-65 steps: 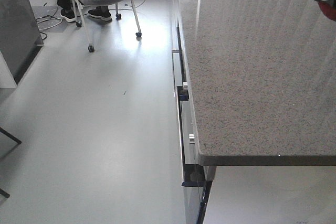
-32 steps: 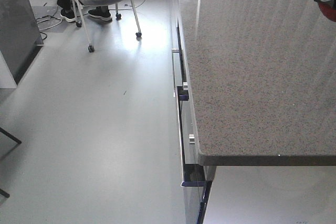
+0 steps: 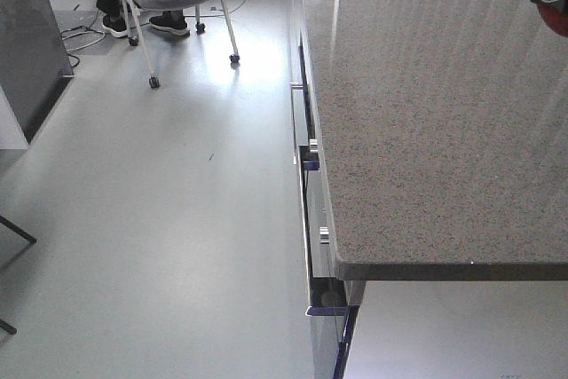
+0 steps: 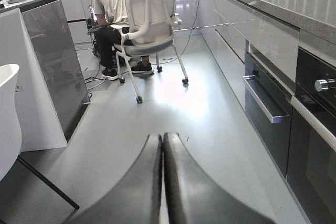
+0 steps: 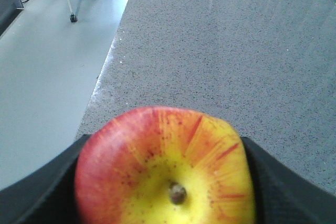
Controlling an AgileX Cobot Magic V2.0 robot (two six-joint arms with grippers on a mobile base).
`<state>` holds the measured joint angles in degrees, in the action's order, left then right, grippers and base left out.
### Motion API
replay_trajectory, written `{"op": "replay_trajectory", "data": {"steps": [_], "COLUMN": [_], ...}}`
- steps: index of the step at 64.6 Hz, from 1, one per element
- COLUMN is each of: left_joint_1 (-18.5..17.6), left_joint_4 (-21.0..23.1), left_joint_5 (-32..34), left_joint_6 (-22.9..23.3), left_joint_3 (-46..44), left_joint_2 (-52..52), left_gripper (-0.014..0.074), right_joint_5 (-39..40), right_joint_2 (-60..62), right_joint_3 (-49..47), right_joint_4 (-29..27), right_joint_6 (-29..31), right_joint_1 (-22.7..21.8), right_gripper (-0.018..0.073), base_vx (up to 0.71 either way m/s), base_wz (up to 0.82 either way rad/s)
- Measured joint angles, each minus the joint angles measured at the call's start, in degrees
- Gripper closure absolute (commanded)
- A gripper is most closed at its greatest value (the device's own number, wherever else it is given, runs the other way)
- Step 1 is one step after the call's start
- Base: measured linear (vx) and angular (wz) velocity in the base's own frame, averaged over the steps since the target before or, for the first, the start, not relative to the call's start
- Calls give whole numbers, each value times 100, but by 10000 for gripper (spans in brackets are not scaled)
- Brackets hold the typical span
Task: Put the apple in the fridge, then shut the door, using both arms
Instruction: 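Drive the base away from the counter holding the apple in the right gripper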
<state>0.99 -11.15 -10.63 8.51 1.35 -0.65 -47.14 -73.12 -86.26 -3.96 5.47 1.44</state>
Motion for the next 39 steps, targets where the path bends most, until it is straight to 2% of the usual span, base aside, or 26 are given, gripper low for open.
{"op": "replay_trajectory", "data": {"steps": [39], "left_joint_1": [0], "left_joint_4": [0], "left_joint_5": [0], "left_joint_6": [0], "left_joint_3": [0], "left_joint_2": [0], "left_gripper": [603], "right_joint_5": [-4], "right_joint_2": [0], "right_joint_3": [0], "right_joint_4": [0], "right_joint_6": [0], "right_joint_1": [0], "right_gripper": [410], "base_vx": [0], "base_wz": [2]}}
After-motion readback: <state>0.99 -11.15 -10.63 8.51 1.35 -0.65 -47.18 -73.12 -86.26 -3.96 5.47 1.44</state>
